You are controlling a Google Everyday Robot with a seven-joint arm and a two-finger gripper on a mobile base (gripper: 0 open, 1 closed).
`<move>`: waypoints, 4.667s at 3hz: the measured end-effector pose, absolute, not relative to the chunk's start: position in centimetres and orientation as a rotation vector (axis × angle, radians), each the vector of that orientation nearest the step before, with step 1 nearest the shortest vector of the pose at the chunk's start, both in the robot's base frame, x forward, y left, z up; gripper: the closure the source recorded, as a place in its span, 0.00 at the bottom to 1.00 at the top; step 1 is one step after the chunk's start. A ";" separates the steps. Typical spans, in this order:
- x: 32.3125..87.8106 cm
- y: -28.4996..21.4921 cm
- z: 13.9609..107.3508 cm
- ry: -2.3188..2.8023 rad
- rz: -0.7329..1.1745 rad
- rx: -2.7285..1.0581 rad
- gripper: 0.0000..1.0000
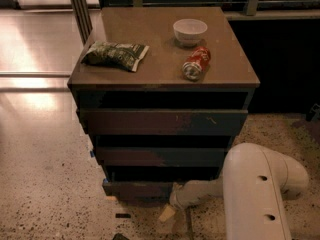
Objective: Open bottom drawer
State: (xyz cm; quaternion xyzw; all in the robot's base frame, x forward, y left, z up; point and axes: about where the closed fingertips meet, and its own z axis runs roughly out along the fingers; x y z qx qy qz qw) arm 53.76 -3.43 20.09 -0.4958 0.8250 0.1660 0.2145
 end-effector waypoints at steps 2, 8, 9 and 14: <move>61.0 -2.8 16.7 2.226 0.380 -1.397 0.00; 56.3 -3.8 19.7 2.313 0.355 -1.392 0.00; 56.3 -3.8 19.7 2.313 0.355 -1.392 0.00; 52.5 -3.6 17.1 2.419 0.397 -1.443 0.00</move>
Offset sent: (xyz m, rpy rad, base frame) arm 0.1031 0.0050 -0.0145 -0.0471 -0.1779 0.0522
